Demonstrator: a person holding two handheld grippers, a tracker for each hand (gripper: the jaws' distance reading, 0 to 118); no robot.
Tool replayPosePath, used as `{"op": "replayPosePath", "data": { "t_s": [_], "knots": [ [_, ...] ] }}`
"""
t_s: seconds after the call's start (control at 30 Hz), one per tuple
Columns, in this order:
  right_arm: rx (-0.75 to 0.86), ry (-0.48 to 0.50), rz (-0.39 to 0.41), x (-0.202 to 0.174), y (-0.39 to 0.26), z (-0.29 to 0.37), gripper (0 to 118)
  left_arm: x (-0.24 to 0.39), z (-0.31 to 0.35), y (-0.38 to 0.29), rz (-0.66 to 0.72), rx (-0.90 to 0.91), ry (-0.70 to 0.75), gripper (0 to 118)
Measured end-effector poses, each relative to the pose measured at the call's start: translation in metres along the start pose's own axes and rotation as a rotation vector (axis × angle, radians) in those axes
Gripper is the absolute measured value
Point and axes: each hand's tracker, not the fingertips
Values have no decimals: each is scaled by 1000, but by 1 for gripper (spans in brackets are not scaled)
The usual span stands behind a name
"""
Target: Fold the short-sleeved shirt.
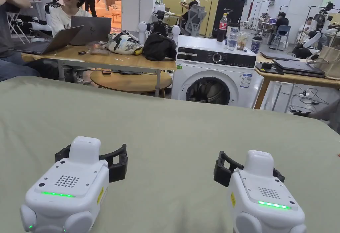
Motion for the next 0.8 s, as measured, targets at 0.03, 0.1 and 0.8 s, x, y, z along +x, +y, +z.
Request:
{"op": "replayPosePath", "data": {
  "t_s": [0.03,0.1,0.8],
  "knots": [
    [-2,0,0,0,0,-1,90,0,0,0,2,-2,0,91],
    [-7,-3,-4,0,0,-1,90,-1,0,0,4,-5,0,91],
    [-112,-99,-85,-9,14,-8,90,-3,1,1,27,-15,-9,91]
  ]
}}
